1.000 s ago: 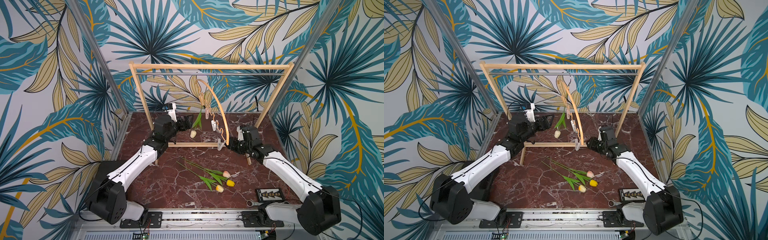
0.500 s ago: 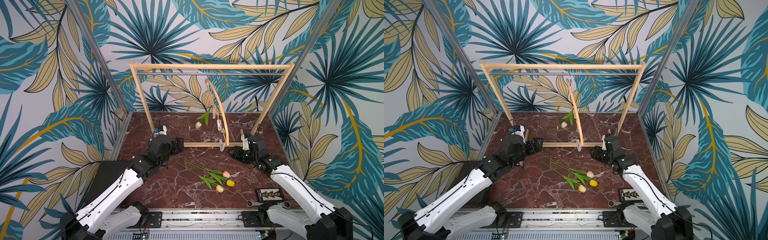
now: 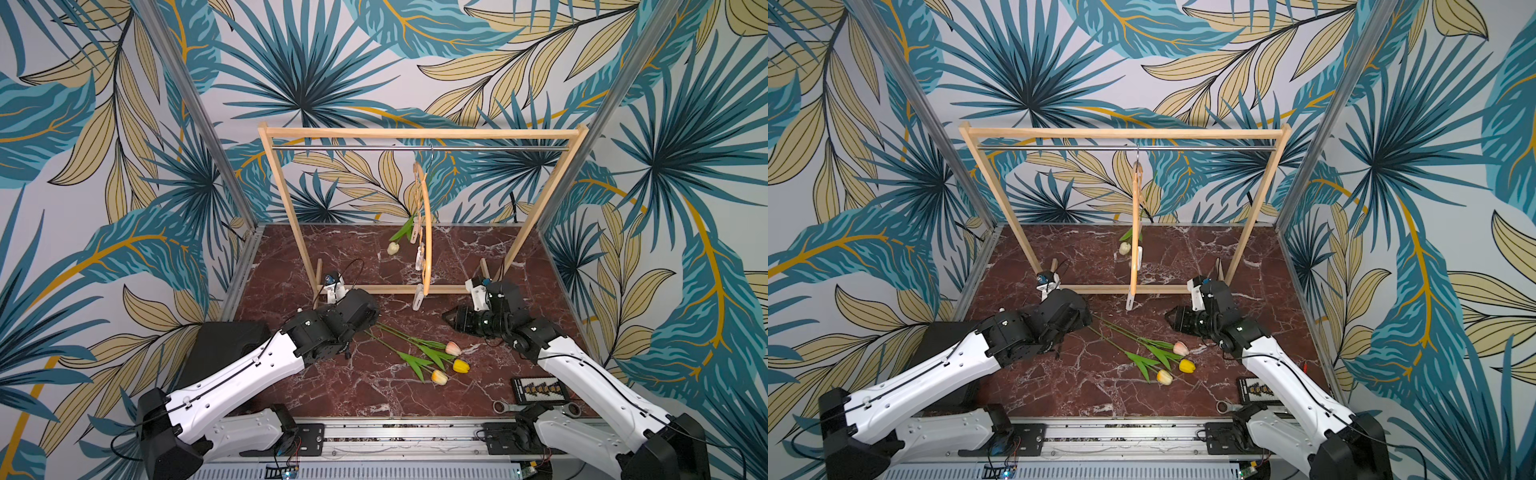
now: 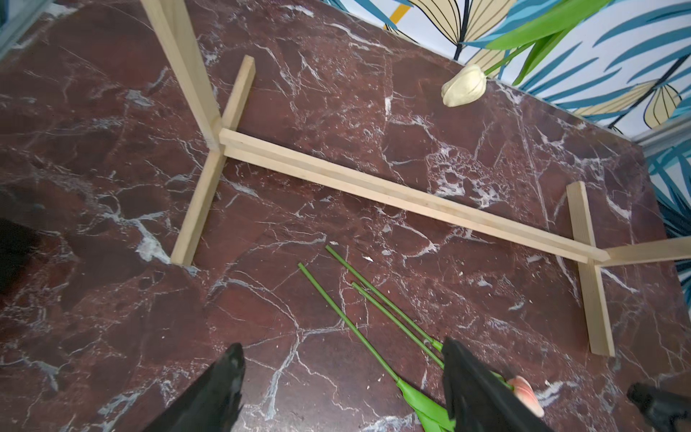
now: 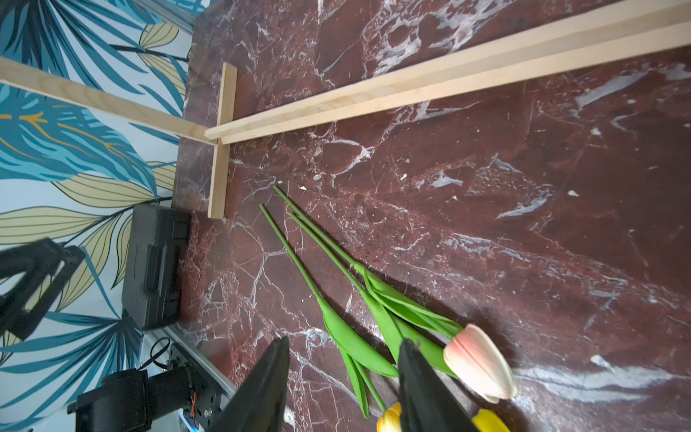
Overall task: Dry the flowers on a clothes hanger
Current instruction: Pick up the flower at the center of the board.
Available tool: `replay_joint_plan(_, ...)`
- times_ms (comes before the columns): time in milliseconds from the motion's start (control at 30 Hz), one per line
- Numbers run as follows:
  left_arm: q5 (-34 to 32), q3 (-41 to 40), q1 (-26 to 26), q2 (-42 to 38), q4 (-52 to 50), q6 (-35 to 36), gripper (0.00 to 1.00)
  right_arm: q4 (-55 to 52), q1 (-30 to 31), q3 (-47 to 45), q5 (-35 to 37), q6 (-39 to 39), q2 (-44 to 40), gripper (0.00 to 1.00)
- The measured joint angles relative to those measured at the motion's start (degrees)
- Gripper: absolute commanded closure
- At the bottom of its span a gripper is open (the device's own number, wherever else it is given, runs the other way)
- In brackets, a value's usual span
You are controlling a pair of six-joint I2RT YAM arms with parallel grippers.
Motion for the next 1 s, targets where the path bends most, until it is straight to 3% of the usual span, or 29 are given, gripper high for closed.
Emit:
replay_joint_plan(200,0.2,-0.7,1.2,-1.4,3.1,0.7,0.15,0.8,9.1,0.1,0.7,-1.0,3.5,0.53)
replay_joint_plan(367,3.7,-4.0,4.2,-4.2,5.2,0.5,0.22,4.5,15.8,0.3,2.9,-0.6,9.4,0.58)
replay_joint_plan(567,7.8,-8.5,7.3,-4.7,7.9,-0.9,0.26,6.7,17.1,1.3,5.3,-1.5,14.4,0.6)
replay_joint_plan(1000,12.2,-9.2,11.4,-0.9,10.0,-4.7,0.31,9.4,22.0,10.2,6.4,-9.9,30.2,0.61)
